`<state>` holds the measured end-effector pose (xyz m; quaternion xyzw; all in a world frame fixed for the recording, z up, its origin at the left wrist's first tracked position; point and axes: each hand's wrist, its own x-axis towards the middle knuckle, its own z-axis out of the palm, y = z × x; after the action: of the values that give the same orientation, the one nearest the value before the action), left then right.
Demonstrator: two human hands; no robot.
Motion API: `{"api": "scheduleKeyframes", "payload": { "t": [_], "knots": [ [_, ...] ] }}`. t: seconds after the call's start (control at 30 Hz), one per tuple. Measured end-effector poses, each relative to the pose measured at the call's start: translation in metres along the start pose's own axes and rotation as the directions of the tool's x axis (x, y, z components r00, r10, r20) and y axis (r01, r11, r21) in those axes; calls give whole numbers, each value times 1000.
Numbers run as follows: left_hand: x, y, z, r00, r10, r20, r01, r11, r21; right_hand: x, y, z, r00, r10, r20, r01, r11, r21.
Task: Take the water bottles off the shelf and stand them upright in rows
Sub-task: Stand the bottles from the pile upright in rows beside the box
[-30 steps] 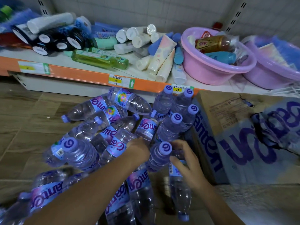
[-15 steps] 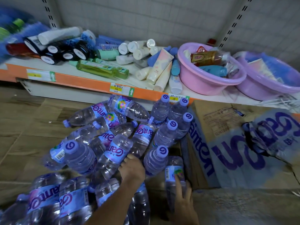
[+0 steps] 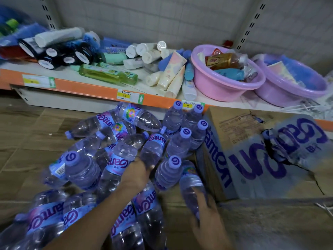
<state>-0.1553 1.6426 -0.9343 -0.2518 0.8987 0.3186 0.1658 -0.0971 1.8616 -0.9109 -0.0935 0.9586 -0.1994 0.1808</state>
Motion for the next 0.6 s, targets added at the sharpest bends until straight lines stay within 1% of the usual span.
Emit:
{"api": "scheduleKeyframes", "payload": {
  "t": [0.03, 0.07, 0.13, 0.2, 0.23, 0.3, 0.4, 0.5, 0.53, 0.6],
  "knots": [
    [-3, 2, -7, 999, 39, -18, -38, 998, 46, 4, -4, -9, 998, -20, -63, 21, 1000, 15],
    [-6, 5, -16, 996, 83, -36, -79, 992, 102, 11, -10, -19, 987, -38, -159, 35, 999, -22],
    [-9, 16, -37, 982, 164, -96, -143, 970, 195, 31, -22, -46, 949, -77, -305, 52, 995, -89],
    [-6, 31, -59, 952, 260, -162, -209, 937, 278, 58, -30, -69, 943, -121, -309, 80, 987, -143],
    [-3, 39, -67, 934, 310, -178, -244, 917, 317, 68, -32, -78, 956, -117, -271, 78, 986, -150],
    [4, 53, -79, 908, 385, -162, -307, 878, 368, 80, -33, -90, 964, -104, -245, 68, 986, -152],
    [12, 66, -86, 890, 437, -127, -362, 849, 385, 83, -32, -104, 951, -139, -276, 104, 985, -137],
    [17, 71, -89, 858, 490, -154, -410, 834, 368, 97, -35, -114, 920, -195, -339, 154, 978, -144],
    [19, 72, -89, 852, 501, -155, -419, 828, 371, 102, -37, -114, 923, -197, -332, 150, 975, -163],
    [22, 72, -86, 868, 478, -133, -409, 840, 356, 109, -41, -110, 947, -170, -271, 114, 971, -211]
  ]
}}
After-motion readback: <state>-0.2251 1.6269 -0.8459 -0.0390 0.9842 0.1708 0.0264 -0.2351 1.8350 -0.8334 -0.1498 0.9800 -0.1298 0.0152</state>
